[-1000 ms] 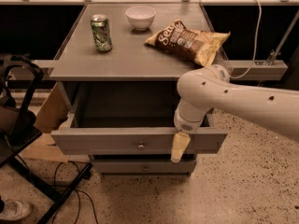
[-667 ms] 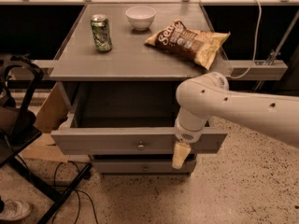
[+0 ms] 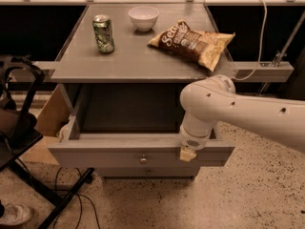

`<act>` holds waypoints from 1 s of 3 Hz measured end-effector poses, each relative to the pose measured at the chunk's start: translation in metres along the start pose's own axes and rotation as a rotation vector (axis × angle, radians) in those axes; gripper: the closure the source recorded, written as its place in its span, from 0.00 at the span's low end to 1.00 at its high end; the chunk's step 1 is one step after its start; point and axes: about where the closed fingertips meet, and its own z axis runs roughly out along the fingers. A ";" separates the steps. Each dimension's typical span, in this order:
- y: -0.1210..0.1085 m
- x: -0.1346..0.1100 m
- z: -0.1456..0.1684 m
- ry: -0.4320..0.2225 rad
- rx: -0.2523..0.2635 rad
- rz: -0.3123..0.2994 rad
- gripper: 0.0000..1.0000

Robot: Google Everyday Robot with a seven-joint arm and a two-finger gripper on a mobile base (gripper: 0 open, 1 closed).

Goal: Open top drawer

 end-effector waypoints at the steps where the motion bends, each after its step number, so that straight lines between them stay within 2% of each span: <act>1: 0.004 0.003 -0.003 0.004 -0.003 0.004 0.96; 2: 0.026 0.015 -0.006 0.021 -0.018 0.022 1.00; 3: 0.043 0.023 -0.006 0.026 -0.027 0.038 1.00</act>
Offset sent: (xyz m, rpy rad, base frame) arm -0.3808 -0.0946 0.0758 -0.1872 0.3036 -0.2325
